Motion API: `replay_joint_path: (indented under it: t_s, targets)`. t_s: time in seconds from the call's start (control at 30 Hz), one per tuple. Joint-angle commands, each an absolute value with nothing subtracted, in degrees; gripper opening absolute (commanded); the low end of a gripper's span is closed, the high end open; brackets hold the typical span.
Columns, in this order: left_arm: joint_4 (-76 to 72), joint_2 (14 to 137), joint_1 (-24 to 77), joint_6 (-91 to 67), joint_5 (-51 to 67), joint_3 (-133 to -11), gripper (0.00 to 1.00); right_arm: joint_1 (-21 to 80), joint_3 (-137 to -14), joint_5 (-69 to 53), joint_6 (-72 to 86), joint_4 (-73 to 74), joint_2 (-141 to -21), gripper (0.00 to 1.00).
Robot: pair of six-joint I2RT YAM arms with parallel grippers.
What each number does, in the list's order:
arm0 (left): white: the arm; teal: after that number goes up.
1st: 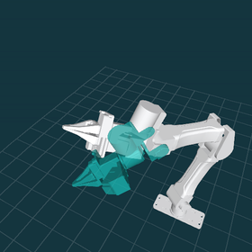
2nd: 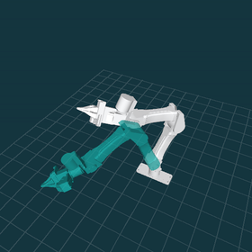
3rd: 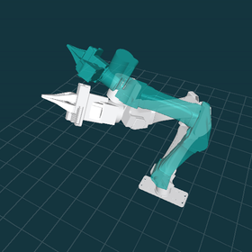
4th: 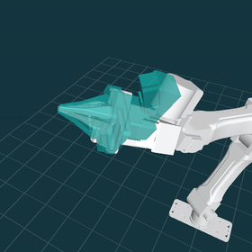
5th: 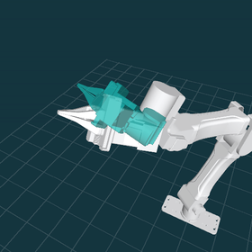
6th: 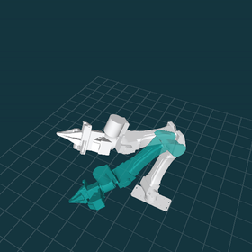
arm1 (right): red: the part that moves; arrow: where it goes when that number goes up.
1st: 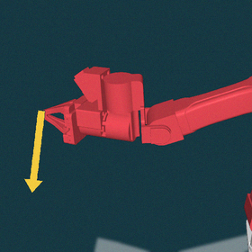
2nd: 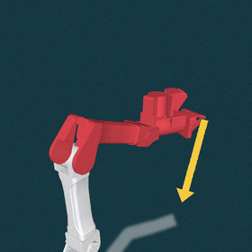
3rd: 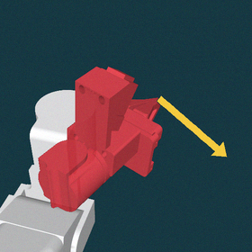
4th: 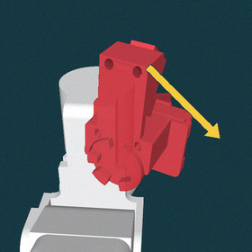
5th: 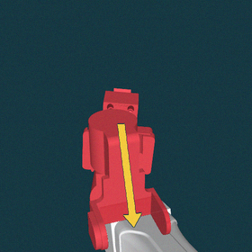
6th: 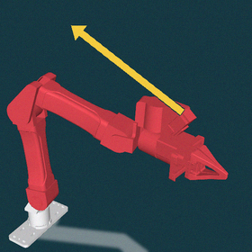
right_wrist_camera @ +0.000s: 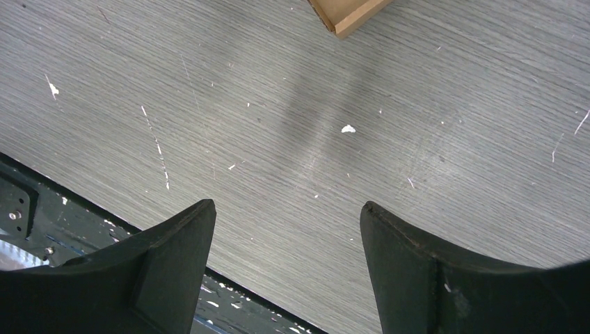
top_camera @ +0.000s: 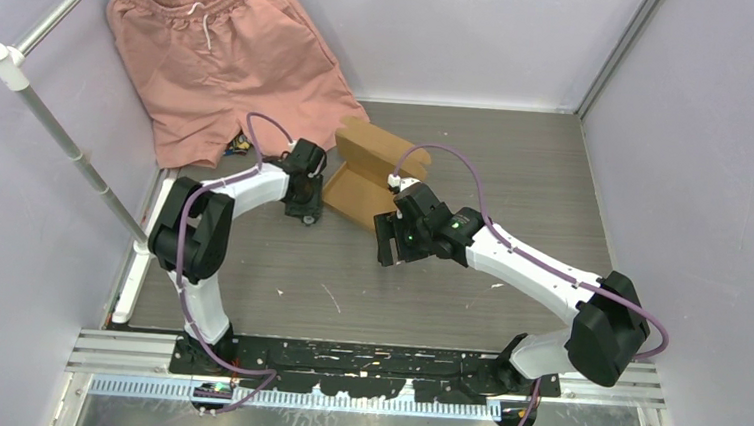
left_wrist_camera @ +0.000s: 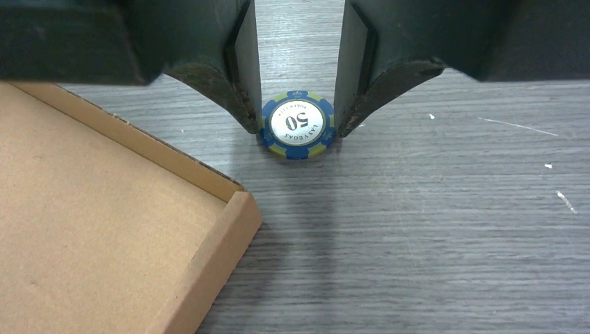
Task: Fold the paper box
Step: Pick up the product from the center of the board, then place the product in the paper box.
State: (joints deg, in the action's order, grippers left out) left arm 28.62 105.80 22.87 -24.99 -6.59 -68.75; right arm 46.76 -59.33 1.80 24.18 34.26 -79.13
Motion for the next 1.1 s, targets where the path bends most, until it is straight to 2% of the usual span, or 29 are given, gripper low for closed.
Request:
replay_joint_path:
  t_s: [0.0,0.33,0.57,1.0,1.07]
  targets:
    - [31.05,101.52,23.12,-24.3,-6.87,-69.36,0.38,46.76,-59.41,1.59,24.7,32.26,-78.4,0.81]
    - [33.19,98.4,23.12,-24.33,-6.28,-71.9,0.38,46.69,-59.65,1.8,24.57,32.46,-78.15,0.81]
    - [35.89,99.1,24.38,-25.08,-5.18,-79.74,0.38,46.77,-61.18,3.08,23.54,33.9,-77.62,0.81]
    - [32.95,111.63,29.54,-26.65,-3.22,-92.67,0.42,44.57,-62.04,5.65,23.13,36.68,-74.52,0.81]
    - [32.23,113.54,29.82,-26.87,-2.52,-92.9,0.49,44.31,-61.52,5.7,23.2,36.74,-74.02,0.82]
